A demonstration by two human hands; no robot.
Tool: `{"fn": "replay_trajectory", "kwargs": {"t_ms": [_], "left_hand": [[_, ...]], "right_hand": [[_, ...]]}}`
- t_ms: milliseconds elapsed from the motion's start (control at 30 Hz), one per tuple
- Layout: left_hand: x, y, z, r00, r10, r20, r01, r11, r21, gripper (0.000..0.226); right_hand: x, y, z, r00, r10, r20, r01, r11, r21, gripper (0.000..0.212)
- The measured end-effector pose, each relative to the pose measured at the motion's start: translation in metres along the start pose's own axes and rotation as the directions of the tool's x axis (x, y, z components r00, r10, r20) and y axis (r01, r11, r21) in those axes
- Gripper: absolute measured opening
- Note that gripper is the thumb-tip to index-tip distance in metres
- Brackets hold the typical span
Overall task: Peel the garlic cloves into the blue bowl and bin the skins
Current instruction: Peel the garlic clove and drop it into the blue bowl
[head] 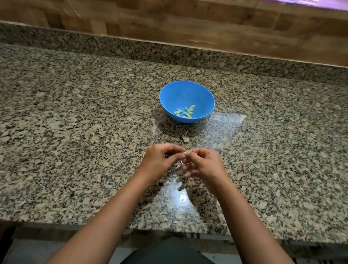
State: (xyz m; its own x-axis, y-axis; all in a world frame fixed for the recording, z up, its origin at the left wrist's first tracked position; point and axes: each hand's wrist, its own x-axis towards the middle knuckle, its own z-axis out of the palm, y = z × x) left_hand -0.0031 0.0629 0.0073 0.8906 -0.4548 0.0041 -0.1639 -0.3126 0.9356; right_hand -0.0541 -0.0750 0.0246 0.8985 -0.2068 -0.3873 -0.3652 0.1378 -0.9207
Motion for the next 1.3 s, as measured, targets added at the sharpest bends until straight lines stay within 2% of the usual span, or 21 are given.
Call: {"fn": "replay_trajectory", "kwargs": {"t_ms": [167, 200, 267, 367, 533, 700, 833, 900, 1000, 1167, 1300], "left_hand": [[0.004, -0.001, 0.001, 1.000, 0.003, 0.023, -0.003, 1.000, 0.004, 0.017], [0.005, -0.002, 0.002, 1.000, -0.007, 0.020, 0.007, 1.000, -0.027, 0.016], [0.006, -0.004, 0.004, 0.998, -0.060, 0.017, 0.062, 0.978, -0.201, 0.013], [0.006, -0.005, 0.006, 0.987, -0.154, 0.036, 0.153, 0.872, -0.466, 0.011], [0.002, -0.003, 0.003, 0.948, -0.266, 0.172, 0.309, 0.653, -0.692, 0.014], [0.002, -0.005, 0.002, 0.939, -0.276, 0.205, 0.338, 0.631, -0.699, 0.014], [0.003, -0.009, 0.001, 0.941, -0.278, 0.194, 0.331, 0.624, -0.708, 0.011], [0.003, -0.008, 0.002, 0.945, -0.269, 0.185, 0.319, 0.637, -0.701, 0.009], [0.003, -0.004, 0.004, 0.948, -0.265, 0.175, 0.310, 0.653, -0.692, 0.008], [0.005, -0.001, 0.006, 0.953, -0.273, 0.127, 0.288, 0.701, -0.653, 0.005], [0.005, 0.001, 0.007, 0.963, -0.250, 0.099, 0.260, 0.769, -0.584, 0.007]], "right_hand": [[-0.001, -0.002, 0.001, 0.999, 0.027, -0.017, -0.026, 0.997, 0.076, 0.015], [-0.001, -0.002, 0.001, 0.999, 0.029, -0.022, -0.027, 0.996, 0.089, 0.015], [-0.002, -0.003, 0.003, 0.999, 0.032, -0.037, -0.028, 0.994, 0.102, 0.015], [-0.003, 0.000, 0.003, 0.997, 0.034, -0.070, -0.032, 0.999, 0.037, 0.016], [-0.006, 0.002, 0.000, 0.996, 0.019, -0.090, -0.028, 0.995, -0.096, 0.008], [-0.001, 0.000, 0.002, 0.992, -0.046, -0.114, 0.030, 0.991, -0.131, 0.006], [-0.006, -0.004, 0.002, 0.980, -0.128, -0.151, 0.098, 0.977, -0.188, 0.016], [-0.008, -0.006, 0.004, 0.982, -0.150, -0.112, 0.135, 0.982, -0.131, 0.010], [-0.009, -0.008, 0.007, 0.985, -0.171, -0.037, 0.168, 0.983, -0.075, 0.012], [-0.009, -0.008, 0.007, 0.975, -0.213, -0.057, 0.212, 0.977, -0.025, 0.010], [-0.007, -0.006, 0.006, 0.968, -0.236, -0.082, 0.231, 0.971, -0.058, 0.009]]}}
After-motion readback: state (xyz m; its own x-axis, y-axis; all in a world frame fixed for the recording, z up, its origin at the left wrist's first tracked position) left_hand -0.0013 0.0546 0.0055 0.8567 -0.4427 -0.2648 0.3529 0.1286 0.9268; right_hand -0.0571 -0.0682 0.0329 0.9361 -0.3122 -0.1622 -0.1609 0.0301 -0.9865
